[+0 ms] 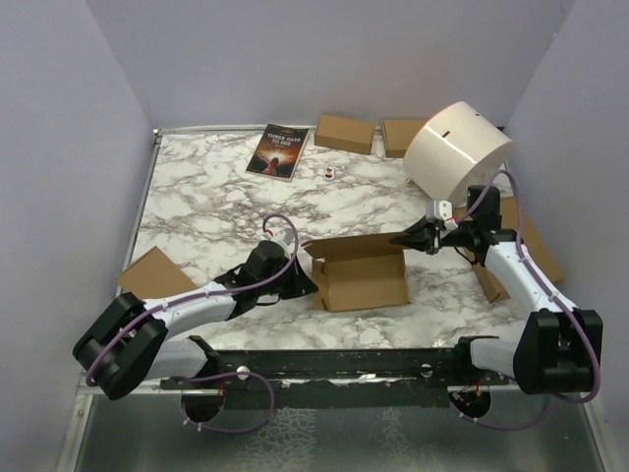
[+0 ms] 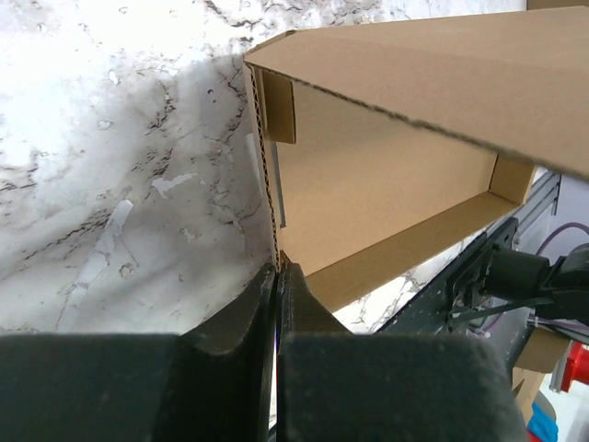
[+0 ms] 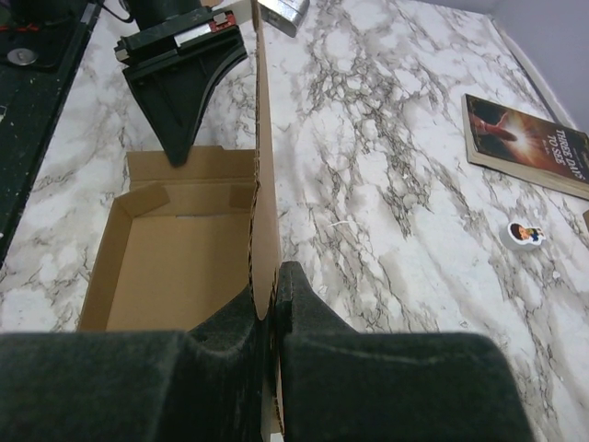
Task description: Fold the paper box
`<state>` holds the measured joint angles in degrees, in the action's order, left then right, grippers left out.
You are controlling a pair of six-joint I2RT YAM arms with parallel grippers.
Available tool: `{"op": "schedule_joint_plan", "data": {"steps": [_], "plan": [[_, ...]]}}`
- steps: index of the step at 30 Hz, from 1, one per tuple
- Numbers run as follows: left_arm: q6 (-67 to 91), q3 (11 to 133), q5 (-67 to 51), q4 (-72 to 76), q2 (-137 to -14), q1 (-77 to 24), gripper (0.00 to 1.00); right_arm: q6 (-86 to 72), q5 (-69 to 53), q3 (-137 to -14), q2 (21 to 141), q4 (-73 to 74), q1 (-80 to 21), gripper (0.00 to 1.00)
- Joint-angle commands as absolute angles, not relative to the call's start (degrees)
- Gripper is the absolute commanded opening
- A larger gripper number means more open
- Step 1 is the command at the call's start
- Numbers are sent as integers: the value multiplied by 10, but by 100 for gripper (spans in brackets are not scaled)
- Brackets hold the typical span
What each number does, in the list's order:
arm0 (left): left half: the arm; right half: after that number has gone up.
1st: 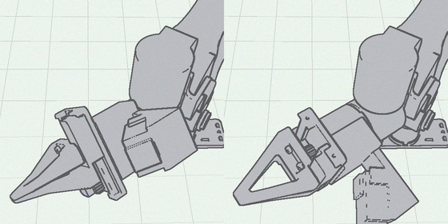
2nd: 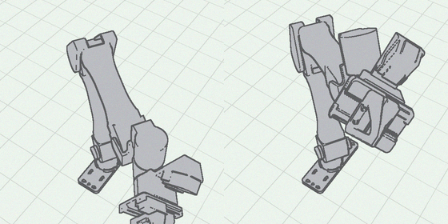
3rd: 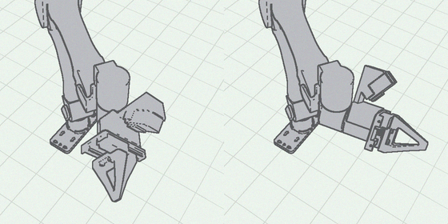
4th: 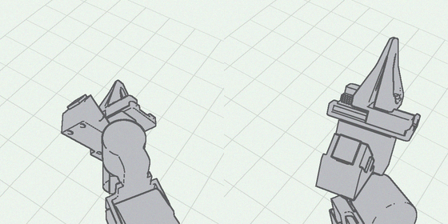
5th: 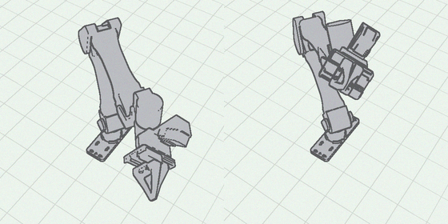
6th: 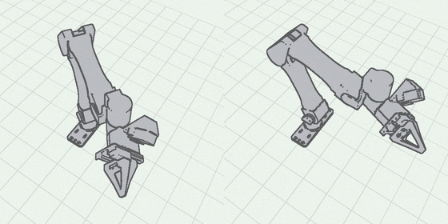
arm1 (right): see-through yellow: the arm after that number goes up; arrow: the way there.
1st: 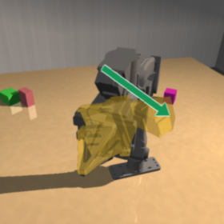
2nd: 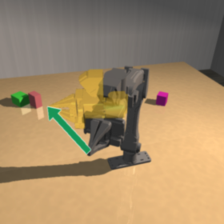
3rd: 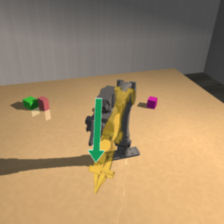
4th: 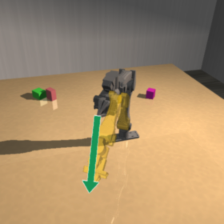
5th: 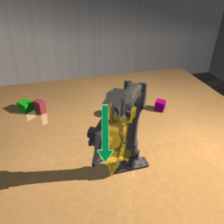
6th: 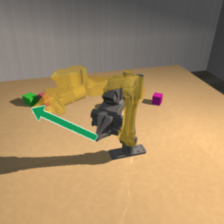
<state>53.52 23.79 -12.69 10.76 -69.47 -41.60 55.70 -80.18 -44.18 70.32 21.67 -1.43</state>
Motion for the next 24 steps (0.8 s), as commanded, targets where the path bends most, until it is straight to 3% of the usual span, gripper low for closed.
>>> {"op": "schedule_joint_plan", "data": {"steps": [1, 10, 24], "plan": [[545, 270, -170, 192, -720, -415, 0, 480, -790, -421, 700, 152, -18, 1], [532, 262, -152, 186, -739, -415, 0, 323, -689, -385, 686, 11, -18, 1], [500, 322, -176, 165, -776, -415, 0, 275, -694, -364, 701, -34, -18, 1]]}}
